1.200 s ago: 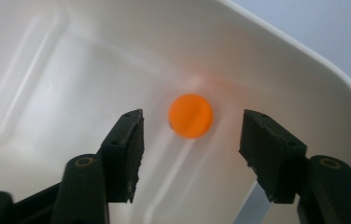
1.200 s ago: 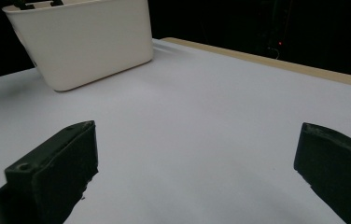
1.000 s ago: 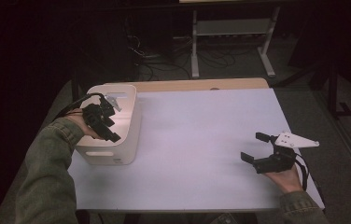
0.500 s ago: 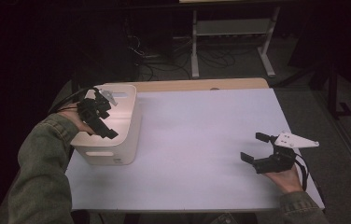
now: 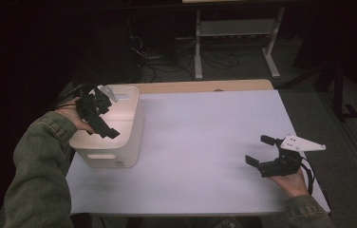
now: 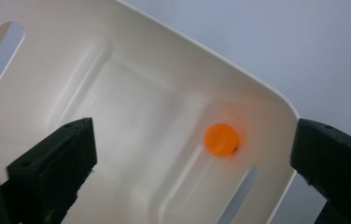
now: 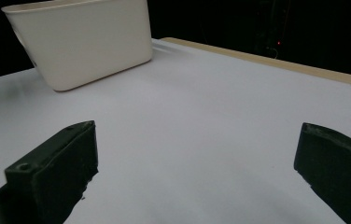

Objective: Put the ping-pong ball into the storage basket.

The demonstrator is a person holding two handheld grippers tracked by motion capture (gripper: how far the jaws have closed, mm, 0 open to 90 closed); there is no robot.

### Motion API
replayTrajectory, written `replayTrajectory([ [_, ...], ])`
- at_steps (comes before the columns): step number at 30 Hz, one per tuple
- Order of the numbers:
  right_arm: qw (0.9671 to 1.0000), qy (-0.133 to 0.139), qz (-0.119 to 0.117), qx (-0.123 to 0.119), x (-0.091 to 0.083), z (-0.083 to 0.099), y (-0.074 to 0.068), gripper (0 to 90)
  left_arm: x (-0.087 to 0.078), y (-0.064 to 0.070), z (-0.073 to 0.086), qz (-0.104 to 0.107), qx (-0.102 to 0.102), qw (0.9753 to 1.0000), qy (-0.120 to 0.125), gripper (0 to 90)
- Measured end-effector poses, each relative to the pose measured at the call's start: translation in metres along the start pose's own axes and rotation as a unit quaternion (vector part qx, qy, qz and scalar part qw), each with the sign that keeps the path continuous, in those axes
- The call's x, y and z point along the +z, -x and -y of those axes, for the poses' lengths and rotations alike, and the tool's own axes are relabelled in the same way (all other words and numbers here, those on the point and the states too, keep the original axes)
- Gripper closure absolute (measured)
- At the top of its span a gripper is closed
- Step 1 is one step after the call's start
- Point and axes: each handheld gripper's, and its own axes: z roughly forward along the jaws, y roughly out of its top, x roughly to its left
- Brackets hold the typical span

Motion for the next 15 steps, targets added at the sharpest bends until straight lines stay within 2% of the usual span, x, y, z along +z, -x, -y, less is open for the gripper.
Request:
replayTrajectory([
  [7,1.0000,0.001,0.000,0.001,0.000,0.000,0.000,0.0,-0.009,0.001,0.001,-0.006,0.003,0.9999,0.010,0.0],
  [15,1.0000,0.001,0.000,0.000,0.000,0.000,-0.001,0.0,-0.026,0.005,0.002,-0.013,0.008,0.9988,0.046,0.0],
])
